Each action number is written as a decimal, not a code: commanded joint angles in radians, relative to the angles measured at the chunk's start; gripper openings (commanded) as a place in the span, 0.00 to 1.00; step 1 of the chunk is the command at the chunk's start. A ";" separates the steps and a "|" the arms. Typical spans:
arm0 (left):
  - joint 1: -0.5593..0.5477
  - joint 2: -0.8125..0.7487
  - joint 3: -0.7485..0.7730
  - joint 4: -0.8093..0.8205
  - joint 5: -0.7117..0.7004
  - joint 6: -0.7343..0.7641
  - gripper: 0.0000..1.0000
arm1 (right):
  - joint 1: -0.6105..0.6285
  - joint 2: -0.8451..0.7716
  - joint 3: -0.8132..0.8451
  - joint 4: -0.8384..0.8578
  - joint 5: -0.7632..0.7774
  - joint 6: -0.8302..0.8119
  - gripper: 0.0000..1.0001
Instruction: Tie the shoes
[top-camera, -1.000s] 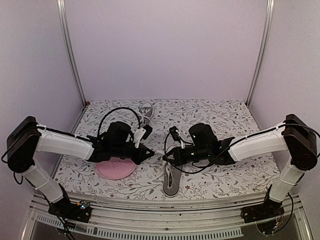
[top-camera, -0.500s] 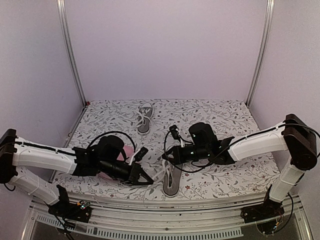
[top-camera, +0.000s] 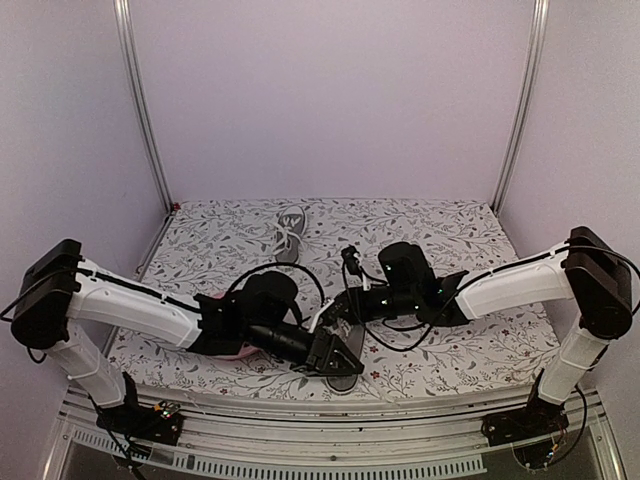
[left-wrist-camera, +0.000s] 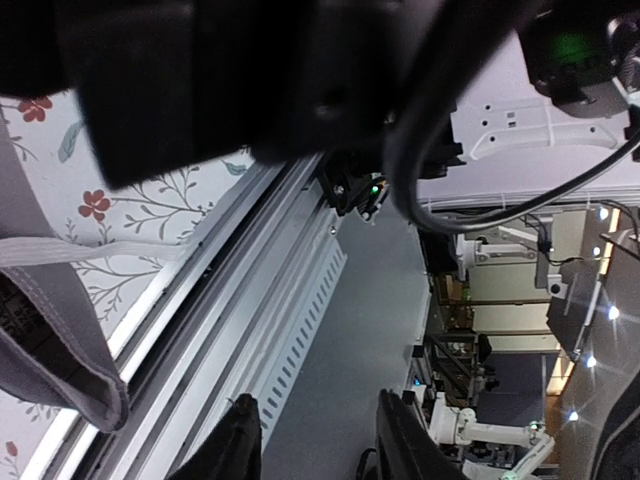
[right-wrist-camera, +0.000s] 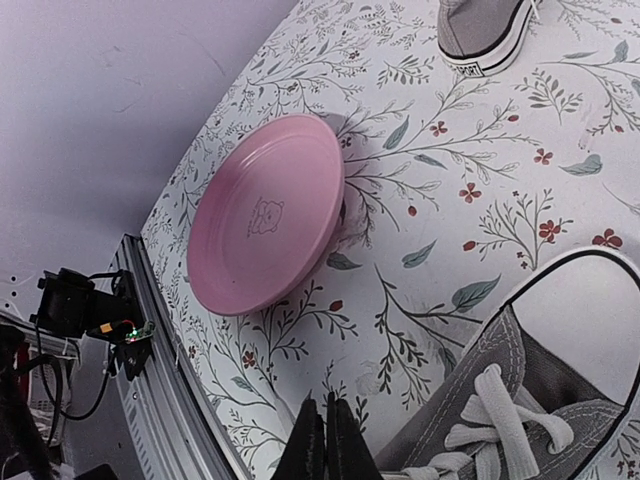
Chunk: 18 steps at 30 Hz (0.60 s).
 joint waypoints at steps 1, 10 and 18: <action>-0.009 -0.098 0.004 -0.158 -0.131 0.155 0.40 | 0.016 -0.015 0.019 0.046 0.005 -0.001 0.02; 0.116 -0.284 -0.136 -0.194 -0.410 0.330 0.38 | 0.012 -0.030 -0.005 0.057 -0.007 0.010 0.02; 0.170 -0.149 -0.133 0.027 -0.406 0.394 0.36 | 0.010 -0.050 -0.026 0.069 -0.013 0.032 0.02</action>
